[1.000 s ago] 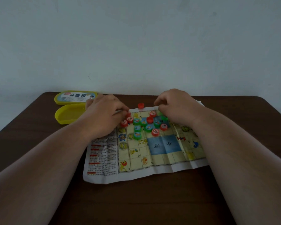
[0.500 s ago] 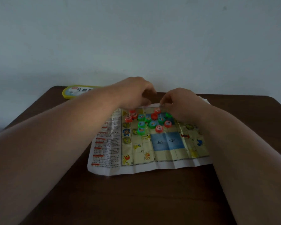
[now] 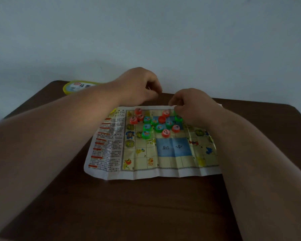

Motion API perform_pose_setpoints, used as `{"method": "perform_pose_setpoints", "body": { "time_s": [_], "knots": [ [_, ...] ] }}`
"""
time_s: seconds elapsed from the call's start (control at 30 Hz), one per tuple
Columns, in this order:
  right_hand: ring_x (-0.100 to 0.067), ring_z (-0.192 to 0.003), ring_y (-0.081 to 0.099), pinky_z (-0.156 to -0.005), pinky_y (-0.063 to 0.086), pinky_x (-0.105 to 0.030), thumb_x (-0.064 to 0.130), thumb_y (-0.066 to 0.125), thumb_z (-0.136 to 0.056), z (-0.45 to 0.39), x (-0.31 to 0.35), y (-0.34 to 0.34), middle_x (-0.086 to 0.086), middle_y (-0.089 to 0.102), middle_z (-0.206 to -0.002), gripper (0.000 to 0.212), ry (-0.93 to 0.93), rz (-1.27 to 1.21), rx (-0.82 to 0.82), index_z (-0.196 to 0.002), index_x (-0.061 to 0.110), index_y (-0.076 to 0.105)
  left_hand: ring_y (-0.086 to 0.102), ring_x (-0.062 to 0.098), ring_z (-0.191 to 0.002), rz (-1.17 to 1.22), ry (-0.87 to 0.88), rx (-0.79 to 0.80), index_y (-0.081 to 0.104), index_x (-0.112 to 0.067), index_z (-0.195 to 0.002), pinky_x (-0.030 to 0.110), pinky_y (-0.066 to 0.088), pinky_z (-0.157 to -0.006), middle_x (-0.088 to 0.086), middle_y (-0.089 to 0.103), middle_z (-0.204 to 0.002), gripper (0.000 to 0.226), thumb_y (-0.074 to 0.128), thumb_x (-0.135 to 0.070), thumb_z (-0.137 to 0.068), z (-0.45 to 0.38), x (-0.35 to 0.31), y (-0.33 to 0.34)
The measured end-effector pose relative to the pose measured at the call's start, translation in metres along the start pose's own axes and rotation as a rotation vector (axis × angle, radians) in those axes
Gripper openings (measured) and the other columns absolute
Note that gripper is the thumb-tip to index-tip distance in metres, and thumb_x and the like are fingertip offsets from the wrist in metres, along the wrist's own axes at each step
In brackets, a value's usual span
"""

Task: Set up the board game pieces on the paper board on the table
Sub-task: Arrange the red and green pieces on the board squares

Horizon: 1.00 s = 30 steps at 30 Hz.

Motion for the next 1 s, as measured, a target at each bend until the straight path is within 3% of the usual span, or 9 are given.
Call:
{"method": "perform_pose_setpoints", "body": {
  "time_s": [0.1,0.17,0.27,0.37,0.53,0.63,0.73,0.93,1.0],
  "knots": [
    [-0.009,-0.097,0.057,-0.072,0.04,-0.022,0.017,0.067,-0.097,0.004,0.002,-0.002,0.011,0.059,-0.105,0.028,-0.045,-0.04,0.033,-0.118,0.033,0.073,0.071,-0.002,-0.086,0.178,-0.043,-0.081,0.081,-0.03,-0.099,0.016,0.053,-0.079,-0.015,0.077,-0.092,0.012,0.077,-0.023,-0.091,0.031,0.002,-0.012],
    [-0.008,-0.098,0.057,-0.07,0.041,-0.02,0.021,0.07,-0.097,0.005,0.004,-0.001,0.011,0.06,-0.108,0.028,-0.061,-0.044,0.072,-0.12,0.036,0.071,0.074,0.001,-0.087,0.256,-0.053,-0.098,0.08,-0.029,-0.096,0.022,0.057,-0.083,-0.012,0.079,-0.091,0.011,0.08,-0.022,-0.089,0.053,0.008,-0.017],
    [-0.013,-0.109,0.058,-0.09,0.049,-0.031,0.029,0.071,-0.096,0.004,0.005,0.003,0.006,0.061,-0.12,0.03,-0.075,-0.023,0.076,-0.124,0.041,0.07,0.077,0.011,-0.089,0.321,-0.077,-0.067,0.079,-0.026,-0.092,0.043,0.063,-0.089,-0.005,0.081,-0.092,0.012,0.085,-0.019,-0.085,0.074,0.023,-0.014],
    [-0.024,-0.125,0.052,-0.105,0.051,-0.047,0.04,0.072,-0.093,0.004,0.004,0.007,0.001,0.056,-0.124,0.025,-0.092,0.033,0.041,-0.117,0.048,0.071,0.078,0.012,-0.088,0.326,-0.092,-0.047,0.079,-0.026,-0.084,0.048,0.063,-0.09,-0.006,0.081,-0.093,0.015,0.088,-0.014,-0.081,0.075,0.036,-0.007],
    [-0.024,-0.117,0.056,-0.097,0.05,-0.042,0.046,0.073,-0.093,0.004,0.006,0.009,0.003,0.056,-0.111,0.008,-0.123,0.105,0.024,-0.093,0.051,0.067,0.08,0.012,-0.088,0.381,-0.086,0.004,0.076,-0.016,-0.094,0.041,0.064,-0.09,-0.002,0.082,-0.091,0.021,0.088,-0.006,-0.08,0.073,0.047,-0.001],
    [-0.02,-0.115,0.057,-0.094,0.048,-0.038,0.046,0.071,-0.095,0.002,0.006,0.007,0.005,0.058,-0.111,0.005,-0.116,0.119,0.011,-0.1,0.045,0.071,0.08,0.015,-0.089,0.422,-0.069,-0.008,0.074,-0.014,-0.097,0.041,0.064,-0.088,0.001,0.082,-0.092,0.024,0.088,-0.005,-0.079,0.078,0.054,-0.003],
    [-0.018,-0.115,0.056,-0.088,0.045,-0.033,0.047,0.071,-0.095,0.003,0.007,0.005,0.005,0.06,-0.115,0.016,-0.103,0.096,-0.004,-0.109,0.04,0.075,0.08,0.018,-0.089,0.394,-0.08,-0.005,0.074,-0.018,-0.097,0.047,0.064,-0.089,0.0,0.082,-0.093,0.024,0.088,-0.008,-0.08,0.079,0.059,-0.006],
    [-0.014,-0.108,0.057,-0.067,0.038,-0.021,0.047,0.07,-0.096,0.003,0.009,0.008,0.006,0.061,-0.114,0.02,-0.091,0.109,0.002,-0.112,0.036,0.076,0.079,0.009,-0.087,0.289,-0.091,0.012,0.073,-0.024,-0.095,0.041,0.064,-0.088,-0.006,0.081,-0.092,0.026,0.087,-0.005,-0.081,0.079,0.058,-0.007],
    [-0.015,-0.109,0.057,-0.069,0.039,-0.025,0.049,0.07,-0.095,0.003,0.009,0.009,0.006,0.061,-0.114,0.021,-0.094,0.121,-0.012,-0.111,0.036,0.076,0.078,0.008,-0.086,0.264,-0.09,0.0,0.073,-0.025,-0.095,0.039,0.064,-0.087,-0.005,0.081,-0.092,0.027,0.087,-0.006,-0.081,0.078,0.06,-0.008]
  ]
}}
Point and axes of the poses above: each hand's wrist, its own z-axis away from the middle knuckle, its own y-axis out of the palm, x = y × z, the point moved 2 cm from there along -z, towards the middle knuckle
